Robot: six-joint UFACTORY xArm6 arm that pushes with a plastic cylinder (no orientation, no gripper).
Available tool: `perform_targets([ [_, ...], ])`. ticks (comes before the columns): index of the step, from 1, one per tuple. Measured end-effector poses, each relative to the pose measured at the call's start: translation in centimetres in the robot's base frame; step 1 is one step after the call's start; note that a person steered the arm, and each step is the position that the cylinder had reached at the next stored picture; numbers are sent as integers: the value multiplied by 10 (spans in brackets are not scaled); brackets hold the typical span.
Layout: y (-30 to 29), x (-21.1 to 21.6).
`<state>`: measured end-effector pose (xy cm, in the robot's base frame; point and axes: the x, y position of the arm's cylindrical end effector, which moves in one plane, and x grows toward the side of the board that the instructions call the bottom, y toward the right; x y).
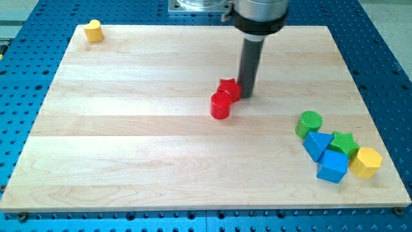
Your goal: Move the red star to the top center of the board
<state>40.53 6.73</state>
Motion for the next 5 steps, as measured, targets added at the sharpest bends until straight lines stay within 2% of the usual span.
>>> perform_targets([
  [1,28,28],
  [2,4,38],
  [4,-54,1],
  [5,-77,0],
])
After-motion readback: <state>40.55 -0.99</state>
